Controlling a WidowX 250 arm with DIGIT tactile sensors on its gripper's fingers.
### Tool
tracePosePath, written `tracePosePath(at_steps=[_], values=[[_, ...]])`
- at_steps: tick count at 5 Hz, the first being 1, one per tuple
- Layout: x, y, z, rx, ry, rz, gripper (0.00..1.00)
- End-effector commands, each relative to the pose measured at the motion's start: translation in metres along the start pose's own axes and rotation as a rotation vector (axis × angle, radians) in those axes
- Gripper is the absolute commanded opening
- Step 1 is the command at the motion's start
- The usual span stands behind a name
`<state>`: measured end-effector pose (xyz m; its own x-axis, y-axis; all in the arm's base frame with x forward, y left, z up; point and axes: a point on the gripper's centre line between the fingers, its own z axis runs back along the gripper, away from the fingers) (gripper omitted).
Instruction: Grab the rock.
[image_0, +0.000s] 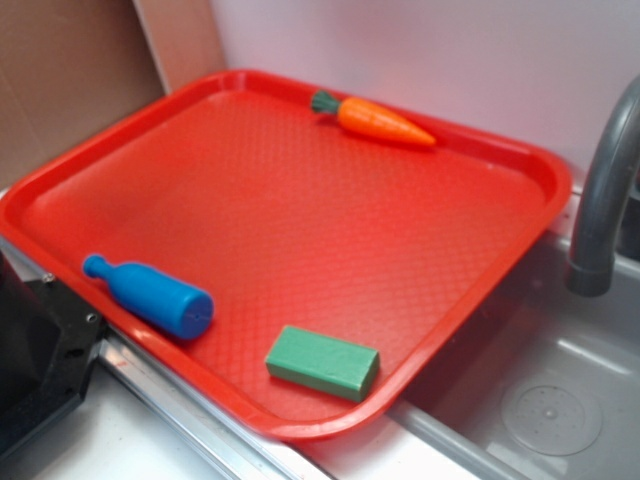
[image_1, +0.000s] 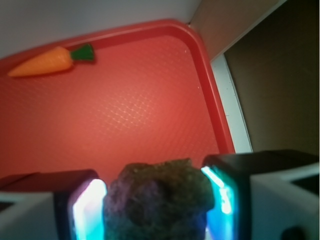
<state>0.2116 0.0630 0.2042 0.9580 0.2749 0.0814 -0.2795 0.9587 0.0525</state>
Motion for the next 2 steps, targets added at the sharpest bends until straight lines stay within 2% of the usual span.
tracePosePath(at_steps=[1, 2], values=[[-0.0316, -0.0262, 0.0343, -0.027, -0.054, -0.035, 0.0], [-0.037, -0.0307, 0.0373, -0.017, -0.062, -0.043, 0.0]])
